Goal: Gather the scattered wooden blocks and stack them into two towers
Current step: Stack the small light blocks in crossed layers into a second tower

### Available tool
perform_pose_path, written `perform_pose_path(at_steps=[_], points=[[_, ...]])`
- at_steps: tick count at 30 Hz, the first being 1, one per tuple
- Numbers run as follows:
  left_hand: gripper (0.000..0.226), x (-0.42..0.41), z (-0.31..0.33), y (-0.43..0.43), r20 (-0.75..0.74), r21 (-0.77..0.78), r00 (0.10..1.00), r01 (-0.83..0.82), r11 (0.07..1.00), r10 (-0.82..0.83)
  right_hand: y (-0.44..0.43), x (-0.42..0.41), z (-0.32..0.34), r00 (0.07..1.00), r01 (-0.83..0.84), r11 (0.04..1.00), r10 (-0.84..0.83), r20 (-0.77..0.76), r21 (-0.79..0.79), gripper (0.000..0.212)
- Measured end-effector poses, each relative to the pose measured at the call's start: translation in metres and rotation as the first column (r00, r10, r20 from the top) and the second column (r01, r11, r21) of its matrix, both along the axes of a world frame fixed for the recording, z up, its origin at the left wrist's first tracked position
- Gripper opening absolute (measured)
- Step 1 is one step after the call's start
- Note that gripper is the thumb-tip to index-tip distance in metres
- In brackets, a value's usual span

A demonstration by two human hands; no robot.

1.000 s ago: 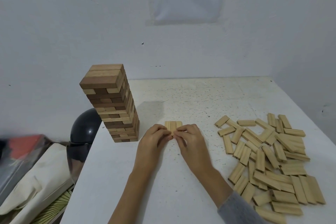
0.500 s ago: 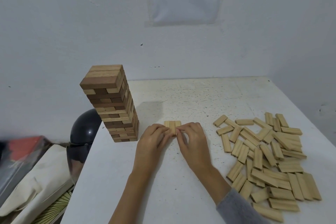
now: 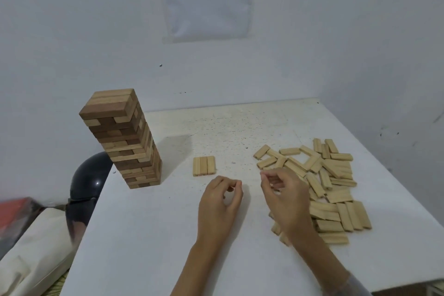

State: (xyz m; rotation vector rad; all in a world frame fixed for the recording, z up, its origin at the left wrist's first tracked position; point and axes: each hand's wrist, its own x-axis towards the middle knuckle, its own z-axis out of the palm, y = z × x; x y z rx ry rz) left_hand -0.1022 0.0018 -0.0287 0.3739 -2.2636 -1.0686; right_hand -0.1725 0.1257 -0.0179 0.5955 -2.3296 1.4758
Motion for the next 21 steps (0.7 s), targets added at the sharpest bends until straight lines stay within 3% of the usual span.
perform_pose_path(at_steps=[6,10,14,17,21], points=[[0.01,-0.014,0.008,0.046,0.098,0.031,0.983,0.154,0.988,-0.157,0.05,-0.019,0.0,0.986,0.144,0.967,-0.158,0.051,0.208,0.011],[0.026,-0.021,0.009,0.063,0.215,0.014,0.957,0.198,0.98,-0.196,0.058,-0.02,-0.003,0.983,0.136,0.932,-0.168,0.069,0.336,0.02],[0.027,-0.023,0.005,0.071,0.26,-0.053,0.949,0.196,0.979,-0.176,0.058,-0.017,-0.002,0.98,0.124,0.899,-0.177,0.09,0.42,0.023],[0.025,-0.024,0.003,0.074,0.242,0.02,0.955,0.169,0.985,-0.169,0.06,-0.017,-0.003,0.976,0.113,0.921,-0.173,0.131,0.373,0.025],[0.024,-0.026,0.004,0.077,0.206,0.159,0.965,0.129,0.979,-0.16,0.067,-0.018,-0.005,0.976,0.1,0.977,-0.133,0.172,0.191,0.029]])
